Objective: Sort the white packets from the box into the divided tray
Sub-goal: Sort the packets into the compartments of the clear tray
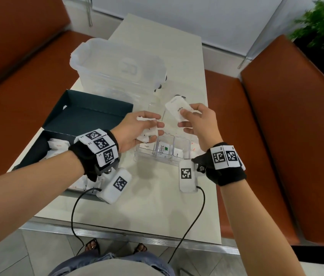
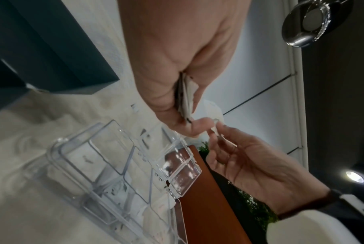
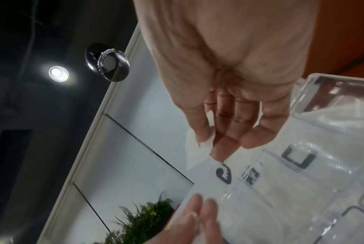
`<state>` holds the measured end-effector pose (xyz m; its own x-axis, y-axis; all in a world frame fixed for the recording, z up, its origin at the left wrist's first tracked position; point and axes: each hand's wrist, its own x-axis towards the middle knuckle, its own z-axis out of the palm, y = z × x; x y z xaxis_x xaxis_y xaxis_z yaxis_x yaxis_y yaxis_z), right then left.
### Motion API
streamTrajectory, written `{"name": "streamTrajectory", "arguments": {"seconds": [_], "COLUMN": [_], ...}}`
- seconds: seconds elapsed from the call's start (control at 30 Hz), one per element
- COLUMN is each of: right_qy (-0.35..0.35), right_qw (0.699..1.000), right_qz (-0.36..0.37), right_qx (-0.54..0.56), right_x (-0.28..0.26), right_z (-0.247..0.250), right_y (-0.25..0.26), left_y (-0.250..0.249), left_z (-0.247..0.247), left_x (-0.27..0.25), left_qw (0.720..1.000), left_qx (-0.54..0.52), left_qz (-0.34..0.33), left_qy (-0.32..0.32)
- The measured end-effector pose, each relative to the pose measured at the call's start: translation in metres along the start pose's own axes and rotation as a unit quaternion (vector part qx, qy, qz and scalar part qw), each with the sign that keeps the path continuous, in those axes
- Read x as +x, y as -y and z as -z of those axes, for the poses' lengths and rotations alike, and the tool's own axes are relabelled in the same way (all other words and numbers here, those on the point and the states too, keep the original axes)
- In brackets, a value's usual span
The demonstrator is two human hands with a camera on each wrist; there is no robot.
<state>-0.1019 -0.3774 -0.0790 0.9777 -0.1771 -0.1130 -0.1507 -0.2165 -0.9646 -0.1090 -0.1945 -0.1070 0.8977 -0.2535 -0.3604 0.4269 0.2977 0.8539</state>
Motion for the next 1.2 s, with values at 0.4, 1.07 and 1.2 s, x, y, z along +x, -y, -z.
{"name": "streamTrajectory", "arguments": {"seconds": [0.4, 1.07, 1.2], "right_qy": [0.171, 0.118, 0.117], "right_qw": [0.860, 0.725, 0.734], "right_qz": [0.091, 0.248, 0.221], "right_qx": [-0.472, -0.632, -0.631], "right_x": [0.040, 0.039, 0.041], "right_z": [-0.061, -0.096, -0.099], "right_y": [-0.031, -0.070, -0.064], "left_y": [-0.016, -0.012, -0.013], "left_z": [0.030, 0.053, 0.052], "left_x": [-0.006, -0.009, -0.009], "left_qw": [0.998, 0.997, 0.997], "left_qx": [-0.024, -0.046, -0.049], "left_qz": [-0.018, -0.012, -0.012], "left_qy": [-0.047, -0.058, -0.055]}}
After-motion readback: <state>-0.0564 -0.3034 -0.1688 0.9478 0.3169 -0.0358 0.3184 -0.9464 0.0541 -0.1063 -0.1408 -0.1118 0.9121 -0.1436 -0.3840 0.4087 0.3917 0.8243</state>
